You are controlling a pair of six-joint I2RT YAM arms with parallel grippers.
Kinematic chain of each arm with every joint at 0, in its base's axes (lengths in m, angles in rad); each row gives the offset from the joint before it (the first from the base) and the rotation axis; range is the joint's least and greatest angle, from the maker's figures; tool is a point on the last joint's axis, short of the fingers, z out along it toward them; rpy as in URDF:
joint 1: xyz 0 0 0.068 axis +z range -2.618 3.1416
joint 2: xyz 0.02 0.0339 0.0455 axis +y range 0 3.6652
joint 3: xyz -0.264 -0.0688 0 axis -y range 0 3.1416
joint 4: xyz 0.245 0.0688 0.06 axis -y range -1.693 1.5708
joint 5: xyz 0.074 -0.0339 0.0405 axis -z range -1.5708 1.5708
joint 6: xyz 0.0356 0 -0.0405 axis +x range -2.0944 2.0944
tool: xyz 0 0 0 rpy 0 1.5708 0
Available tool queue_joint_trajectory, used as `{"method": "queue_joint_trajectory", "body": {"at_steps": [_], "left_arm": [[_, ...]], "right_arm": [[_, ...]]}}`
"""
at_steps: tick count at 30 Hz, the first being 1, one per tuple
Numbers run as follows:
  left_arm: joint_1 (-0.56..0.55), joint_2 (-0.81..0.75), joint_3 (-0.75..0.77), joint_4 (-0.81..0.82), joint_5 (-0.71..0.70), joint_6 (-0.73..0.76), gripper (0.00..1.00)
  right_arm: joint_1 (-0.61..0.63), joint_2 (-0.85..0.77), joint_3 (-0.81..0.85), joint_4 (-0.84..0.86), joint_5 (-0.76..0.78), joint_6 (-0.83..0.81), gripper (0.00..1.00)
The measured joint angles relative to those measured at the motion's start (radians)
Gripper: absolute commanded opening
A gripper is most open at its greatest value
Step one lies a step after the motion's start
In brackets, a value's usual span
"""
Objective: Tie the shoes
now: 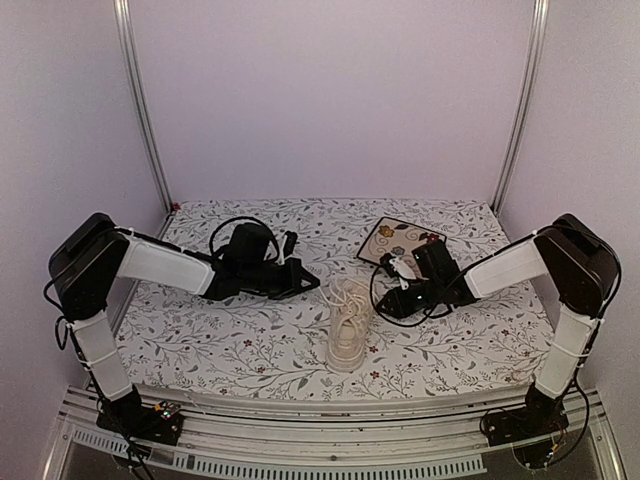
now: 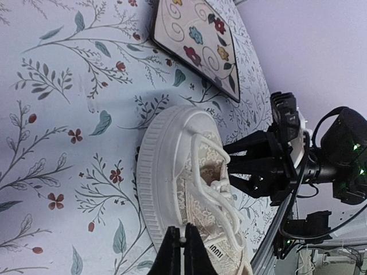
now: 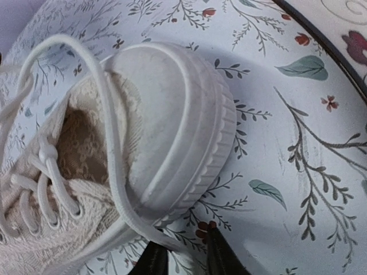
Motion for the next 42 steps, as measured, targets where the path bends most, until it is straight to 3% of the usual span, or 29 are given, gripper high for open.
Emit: {"method": "queue_joint_trajectory", "body": {"at_steps": [2, 10, 21, 29, 37, 42], "left_arm": [[0.000, 0.000, 0.006, 0.000, -0.001, 0.002, 0.00], [0.003, -0.002, 0.010, -0.036, -0.035, 0.017, 0.00], [0.042, -0.128, -0.083, -0.066, -0.093, 0.032, 0.00], [0.082, -0.193, -0.160, -0.080, -0.114, 0.050, 0.00], [0.206, -0.332, -0.235, -0.125, -0.129, 0.089, 0.00], [0.231, -0.339, -0.210, -0.155, -0.082, 0.149, 0.00]], "right_arm": [[-0.001, 0.012, 0.002, 0.014, -0.015, -0.011, 0.04], [-0.001, -0.023, -0.038, 0.047, 0.011, 0.022, 0.02], [-0.001, -0.401, -0.101, -0.233, 0.430, 0.222, 0.02], [-0.019, -0.515, -0.153, -0.475, 0.628, 0.418, 0.02], [-0.052, -0.587, -0.194, -0.555, 0.657, 0.515, 0.02], [-0.035, -0.686, -0.203, -0.488, 0.501, 0.435, 0.02]]}}
